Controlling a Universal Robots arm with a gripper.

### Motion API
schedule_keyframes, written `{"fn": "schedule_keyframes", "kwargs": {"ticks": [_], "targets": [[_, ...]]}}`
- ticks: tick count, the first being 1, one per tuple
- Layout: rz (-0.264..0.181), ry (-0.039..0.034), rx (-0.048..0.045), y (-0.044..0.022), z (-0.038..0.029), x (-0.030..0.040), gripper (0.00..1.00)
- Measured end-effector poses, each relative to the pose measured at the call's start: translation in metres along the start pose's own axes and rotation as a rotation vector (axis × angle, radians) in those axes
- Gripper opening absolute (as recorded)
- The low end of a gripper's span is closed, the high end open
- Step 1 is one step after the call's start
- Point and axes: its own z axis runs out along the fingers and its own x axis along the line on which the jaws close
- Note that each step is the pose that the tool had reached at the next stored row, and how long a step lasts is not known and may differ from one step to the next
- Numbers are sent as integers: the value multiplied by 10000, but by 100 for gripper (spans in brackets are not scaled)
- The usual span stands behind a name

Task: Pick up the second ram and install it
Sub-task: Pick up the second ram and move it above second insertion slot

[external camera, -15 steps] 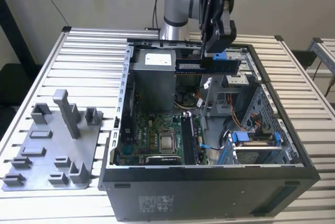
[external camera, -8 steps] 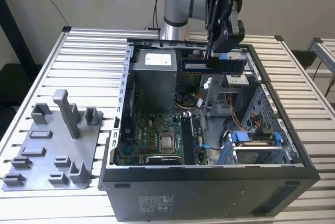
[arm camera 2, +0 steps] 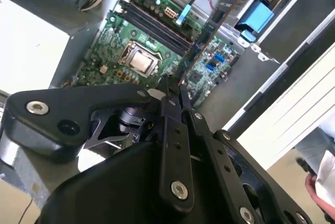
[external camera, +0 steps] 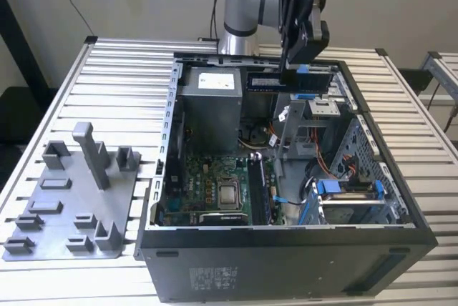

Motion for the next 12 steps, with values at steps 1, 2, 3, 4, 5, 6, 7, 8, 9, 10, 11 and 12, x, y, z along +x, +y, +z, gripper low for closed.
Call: {"fn": "schedule_keyframes", "kwargs": {"ticks": [1,2,3,4,5,6,7,8,9,10,11,12], "targets": [[1,-21,0,0,0,-28,14],[1,-41,0,0,2,-58,14],[1,-57,0,-1,2,-90,14],[2,-73,0,-1,3,-122,14],[2,-90,0,-1,5,-152,14],[2,-107,1,-2,6,-182,14],[3,-124,1,-2,7,-212,14],[3,-141,1,-2,8,-242,14],[4,-156,1,-2,8,-272,14],[4,-174,1,-3,9,-302,14],[5,-192,1,-3,10,-329,14],[5,-209,2,-4,11,-355,14]]}}
